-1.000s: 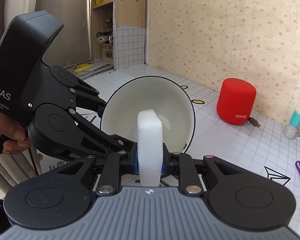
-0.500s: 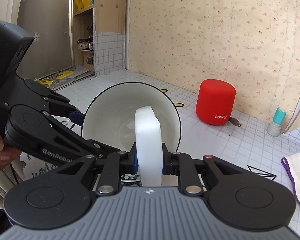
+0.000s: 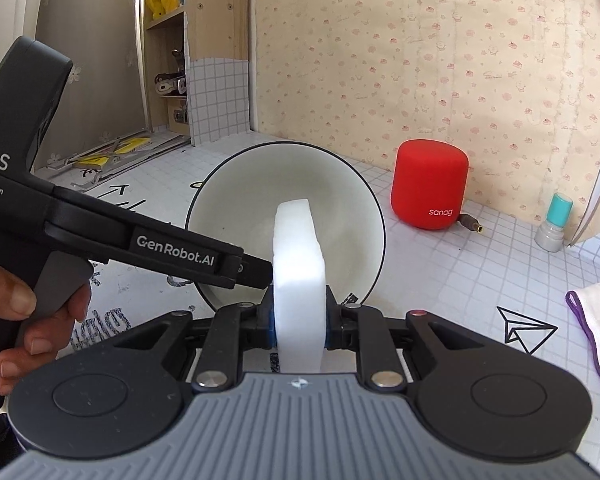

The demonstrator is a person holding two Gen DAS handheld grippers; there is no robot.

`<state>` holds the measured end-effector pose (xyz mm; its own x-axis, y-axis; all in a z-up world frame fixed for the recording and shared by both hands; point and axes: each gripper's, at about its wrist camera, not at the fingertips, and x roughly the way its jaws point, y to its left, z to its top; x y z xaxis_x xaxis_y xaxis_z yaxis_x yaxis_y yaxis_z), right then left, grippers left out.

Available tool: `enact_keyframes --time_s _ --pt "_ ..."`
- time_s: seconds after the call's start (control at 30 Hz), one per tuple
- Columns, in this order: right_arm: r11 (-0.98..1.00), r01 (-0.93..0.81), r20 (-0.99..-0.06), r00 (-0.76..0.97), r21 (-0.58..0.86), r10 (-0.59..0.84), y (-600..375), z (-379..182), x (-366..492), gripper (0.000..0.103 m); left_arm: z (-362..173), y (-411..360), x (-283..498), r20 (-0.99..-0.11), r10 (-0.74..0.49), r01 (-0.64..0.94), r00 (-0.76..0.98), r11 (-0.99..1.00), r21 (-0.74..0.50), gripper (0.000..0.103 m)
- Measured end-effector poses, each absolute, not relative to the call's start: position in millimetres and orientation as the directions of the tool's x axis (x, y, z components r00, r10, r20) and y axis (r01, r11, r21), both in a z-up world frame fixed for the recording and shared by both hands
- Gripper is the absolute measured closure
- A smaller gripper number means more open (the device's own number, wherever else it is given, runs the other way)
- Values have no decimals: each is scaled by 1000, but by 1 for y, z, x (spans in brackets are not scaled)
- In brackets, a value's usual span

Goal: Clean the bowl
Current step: 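Hold the bowl with the left gripper while the right gripper rubs the sponge around the inner rim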

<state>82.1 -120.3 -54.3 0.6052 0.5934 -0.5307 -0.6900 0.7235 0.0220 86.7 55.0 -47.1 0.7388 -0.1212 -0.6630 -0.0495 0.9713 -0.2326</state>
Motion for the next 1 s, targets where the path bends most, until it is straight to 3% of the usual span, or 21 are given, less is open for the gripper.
enact_keyframes --time_s 0.07,0.47,0.57,1.0 --pt "720 -693 -525 603 28 601 -121 -52 82 81 -48 58 86 -659 -152 -36 737 964 -264 78" --pt "701 -713 -538 589 5 603 -110 -48 76 81 -36 57 83 -689 -123 113 714 992 -59 75" --pt "698 -717 -541 590 -9 599 -105 -48 73 80 -36 67 87 -702 -171 135 691 985 -107 75" --pt "746 -666 -530 643 -30 553 -93 -49 74 80 -39 68 84 -698 -199 190 688 977 -92 71"
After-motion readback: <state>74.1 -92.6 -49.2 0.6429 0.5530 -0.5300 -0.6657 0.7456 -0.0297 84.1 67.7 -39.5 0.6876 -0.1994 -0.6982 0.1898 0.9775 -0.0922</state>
